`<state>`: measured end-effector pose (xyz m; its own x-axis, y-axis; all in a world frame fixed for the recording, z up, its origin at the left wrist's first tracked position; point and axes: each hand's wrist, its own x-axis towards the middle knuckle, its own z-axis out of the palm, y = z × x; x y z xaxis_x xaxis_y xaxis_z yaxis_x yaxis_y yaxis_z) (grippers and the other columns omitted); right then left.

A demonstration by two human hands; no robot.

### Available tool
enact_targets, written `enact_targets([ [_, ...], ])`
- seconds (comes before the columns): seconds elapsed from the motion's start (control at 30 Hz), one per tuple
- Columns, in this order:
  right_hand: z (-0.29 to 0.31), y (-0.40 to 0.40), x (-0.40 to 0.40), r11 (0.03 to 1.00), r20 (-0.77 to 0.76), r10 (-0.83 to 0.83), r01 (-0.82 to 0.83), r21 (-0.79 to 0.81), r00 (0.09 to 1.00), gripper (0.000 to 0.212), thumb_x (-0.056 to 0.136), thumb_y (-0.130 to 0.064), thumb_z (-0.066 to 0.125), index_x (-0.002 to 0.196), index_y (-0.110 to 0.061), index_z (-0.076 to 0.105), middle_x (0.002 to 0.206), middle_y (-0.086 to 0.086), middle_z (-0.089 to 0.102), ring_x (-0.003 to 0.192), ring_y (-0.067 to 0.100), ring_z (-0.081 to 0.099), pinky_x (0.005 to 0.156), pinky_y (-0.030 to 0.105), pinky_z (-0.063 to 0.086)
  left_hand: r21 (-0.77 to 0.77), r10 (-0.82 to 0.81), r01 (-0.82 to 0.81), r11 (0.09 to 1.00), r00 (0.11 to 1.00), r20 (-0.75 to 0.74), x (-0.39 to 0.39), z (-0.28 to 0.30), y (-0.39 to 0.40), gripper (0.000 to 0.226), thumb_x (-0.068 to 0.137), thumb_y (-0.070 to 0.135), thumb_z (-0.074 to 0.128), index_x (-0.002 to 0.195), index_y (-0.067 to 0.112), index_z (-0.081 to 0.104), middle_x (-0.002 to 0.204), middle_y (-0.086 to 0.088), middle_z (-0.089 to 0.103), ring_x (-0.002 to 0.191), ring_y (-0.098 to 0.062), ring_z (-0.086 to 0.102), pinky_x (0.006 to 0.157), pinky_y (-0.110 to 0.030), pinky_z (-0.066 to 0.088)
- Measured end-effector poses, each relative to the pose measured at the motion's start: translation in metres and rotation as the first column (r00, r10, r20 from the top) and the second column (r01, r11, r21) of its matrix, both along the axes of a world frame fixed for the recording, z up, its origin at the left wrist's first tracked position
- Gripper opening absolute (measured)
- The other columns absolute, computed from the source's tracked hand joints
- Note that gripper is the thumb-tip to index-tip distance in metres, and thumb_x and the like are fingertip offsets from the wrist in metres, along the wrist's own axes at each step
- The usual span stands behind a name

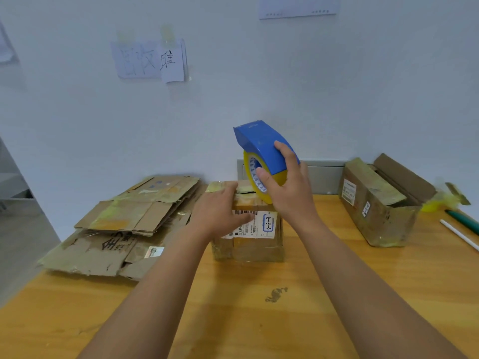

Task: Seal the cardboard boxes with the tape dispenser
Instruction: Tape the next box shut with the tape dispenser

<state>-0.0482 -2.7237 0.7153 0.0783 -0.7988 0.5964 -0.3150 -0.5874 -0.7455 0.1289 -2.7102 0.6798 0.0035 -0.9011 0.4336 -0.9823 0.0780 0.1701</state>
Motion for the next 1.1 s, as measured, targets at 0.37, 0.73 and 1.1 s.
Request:
enact_targets([
  [0.37,0.002,-0.009,0.008,0.99,0.277,0.139,-0.134,-0.034,0.951,0.042,0.094,-0.026,0.06,0.131,-0.044,0.052,0.119,-0.03,0.054,0.108,-0.003,0.056,0.08,0.008,0.046,0.076,-0.08,0.123,0.99,0.904,-0.42,0.004,0.009,0.012,0.088,0.081,0.056,0.045,0.157,0.027,0.013,0.155,0.004,0.04,0.128,-0.017,0.052,0.101,-0.042,0.046],
  [0.73,0.015,-0.027,0.002,0.973,0.267,0.211,-0.229,0.035,0.94,0.034,0.095,-0.023,0.051,0.12,-0.044,0.059,0.104,-0.039,0.059,0.102,-0.011,0.057,0.078,0.009,0.047,0.042,-0.035,0.131,0.99,0.536,-0.844,0.02,0.029,-0.004,0.036,0.102,0.04,0.041,0.136,0.032,0.05,0.123,0.01,0.063,0.097,0.001,0.064,0.076,-0.026,0.052],
  [1.1,0.018,-0.045,0.003,0.958,0.289,0.255,-0.281,0.053,0.923,0.037,0.099,-0.016,0.042,0.116,-0.04,0.064,0.114,-0.024,0.063,0.106,-0.006,0.059,0.08,0.013,0.05,0.036,0.033,0.063,0.997,0.039,-0.999,0.034,0.055,-0.011,0.061,0.094,0.068,0.041,0.103,0.015,0.069,0.08,0.002,0.072,0.074,-0.013,0.073,0.068,-0.029,0.054],
])
